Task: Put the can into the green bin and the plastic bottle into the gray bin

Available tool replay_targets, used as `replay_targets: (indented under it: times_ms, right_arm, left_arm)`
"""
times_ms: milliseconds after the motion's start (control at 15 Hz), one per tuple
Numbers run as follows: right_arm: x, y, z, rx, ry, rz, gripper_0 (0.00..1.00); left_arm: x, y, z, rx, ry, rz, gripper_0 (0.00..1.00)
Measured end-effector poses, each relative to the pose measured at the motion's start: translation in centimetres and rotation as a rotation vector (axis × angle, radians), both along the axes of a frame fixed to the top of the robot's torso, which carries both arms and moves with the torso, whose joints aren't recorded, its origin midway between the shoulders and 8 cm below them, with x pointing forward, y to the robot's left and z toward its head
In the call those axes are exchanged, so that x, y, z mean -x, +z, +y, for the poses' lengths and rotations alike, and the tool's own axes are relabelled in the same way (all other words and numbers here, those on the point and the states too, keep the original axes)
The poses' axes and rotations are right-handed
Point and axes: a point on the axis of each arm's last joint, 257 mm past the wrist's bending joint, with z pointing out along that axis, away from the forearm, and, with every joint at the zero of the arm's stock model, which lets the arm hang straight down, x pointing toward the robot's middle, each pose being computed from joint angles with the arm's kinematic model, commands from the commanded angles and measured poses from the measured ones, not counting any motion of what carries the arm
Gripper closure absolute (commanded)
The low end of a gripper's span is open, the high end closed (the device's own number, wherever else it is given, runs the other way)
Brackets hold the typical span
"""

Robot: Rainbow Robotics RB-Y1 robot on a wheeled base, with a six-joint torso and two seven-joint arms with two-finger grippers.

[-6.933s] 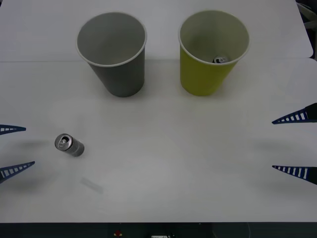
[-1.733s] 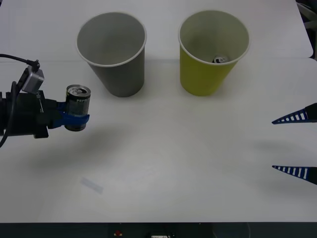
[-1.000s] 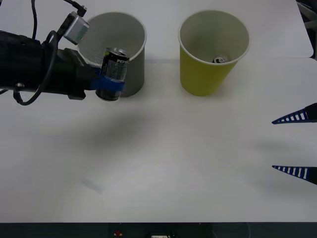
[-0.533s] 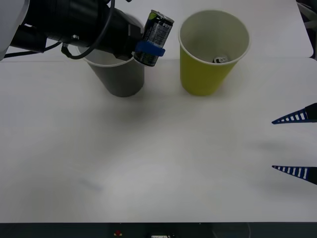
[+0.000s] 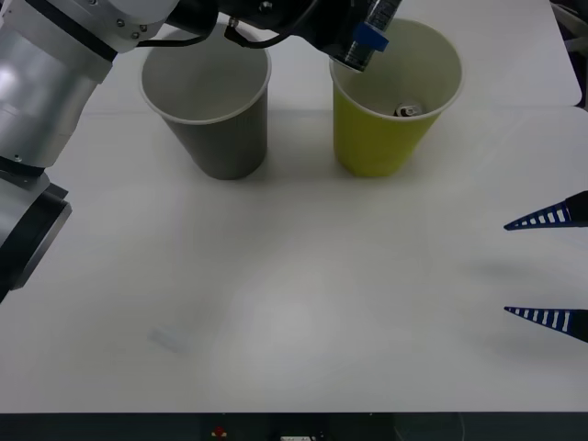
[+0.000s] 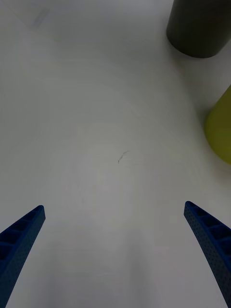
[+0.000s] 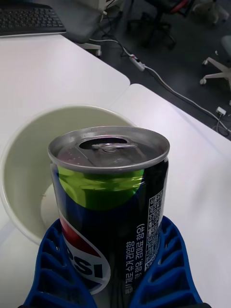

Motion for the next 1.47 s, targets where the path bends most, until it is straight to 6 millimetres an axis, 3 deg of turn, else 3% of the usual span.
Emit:
replay_targets:
  times_ms: [467, 733, 800, 867, 1467]
  right_arm:
    - [0.0, 0.0, 0.0, 0.0, 0.0, 0.0, 0.0]
    - [0.0, 0.0, 0.0, 0.0, 0.0, 0.0, 0.0]
    - [0.0, 0.0, 0.0, 0.0, 0.0, 0.0, 0.0]
    - [0.0, 0.0, 0.0, 0.0, 0.0, 0.0, 0.0]
    - [0.0, 0.0, 0.0, 0.0, 0.0, 0.0, 0.0]
  left_arm:
    - [-2.9, -1.9, -4.9, -0.047, 0.019, -0.038, 1.0]
    - [-3.2, -2.3, -5.7, -0.057, 0.017, -0.047, 0.99]
    - [-3.2, -2.4, -5.7, -0.063, 0.015, -0.05, 0.54]
    - [-3.2, -2.5, -5.7, -0.069, 0.011, -0.057, 0.01]
    - [-3.3, -2.2, -4.9, -0.08, -0.022, -0.089, 0.0]
